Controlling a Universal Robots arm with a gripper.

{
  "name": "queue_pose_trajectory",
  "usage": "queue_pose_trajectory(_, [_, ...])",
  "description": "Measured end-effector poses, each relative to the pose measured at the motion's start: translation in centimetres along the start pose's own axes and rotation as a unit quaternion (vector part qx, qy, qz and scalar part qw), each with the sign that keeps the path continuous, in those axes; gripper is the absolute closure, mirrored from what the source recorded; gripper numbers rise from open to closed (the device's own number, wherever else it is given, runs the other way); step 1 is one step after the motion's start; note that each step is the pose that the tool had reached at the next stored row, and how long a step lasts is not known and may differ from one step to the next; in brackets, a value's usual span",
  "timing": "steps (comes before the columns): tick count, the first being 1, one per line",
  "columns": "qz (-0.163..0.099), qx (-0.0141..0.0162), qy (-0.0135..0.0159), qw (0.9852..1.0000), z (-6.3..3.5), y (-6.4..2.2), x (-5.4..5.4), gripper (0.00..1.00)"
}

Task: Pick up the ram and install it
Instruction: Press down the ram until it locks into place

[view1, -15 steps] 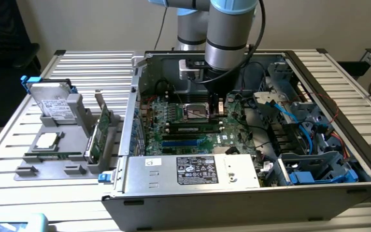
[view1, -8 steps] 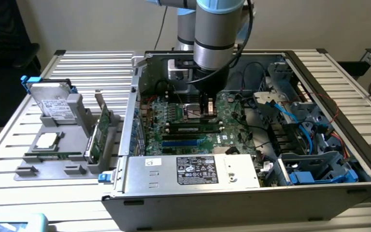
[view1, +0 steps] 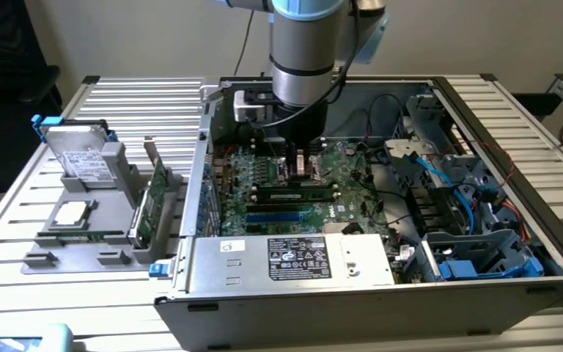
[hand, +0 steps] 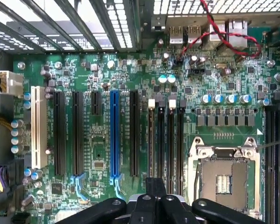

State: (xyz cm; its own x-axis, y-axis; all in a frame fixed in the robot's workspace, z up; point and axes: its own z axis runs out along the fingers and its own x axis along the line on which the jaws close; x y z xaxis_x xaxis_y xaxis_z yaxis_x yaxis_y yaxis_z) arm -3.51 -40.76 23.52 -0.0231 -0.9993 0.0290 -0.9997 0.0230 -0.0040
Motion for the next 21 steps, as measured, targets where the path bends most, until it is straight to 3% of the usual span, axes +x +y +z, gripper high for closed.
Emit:
queue_pose_trajectory(11, [0.0,0.0038,-0.0001,1.0,-0.01,2.17,0.0,0.89])
queue_pose_trajectory(16, [0.0,0.0083,-0.0003,1.0,0.09,2.43,0.0,0.89])
queue_pose_trajectory(21, [0.0,0.0102,-0.0003,0.9999,0.12,2.82,0.0,0.89])
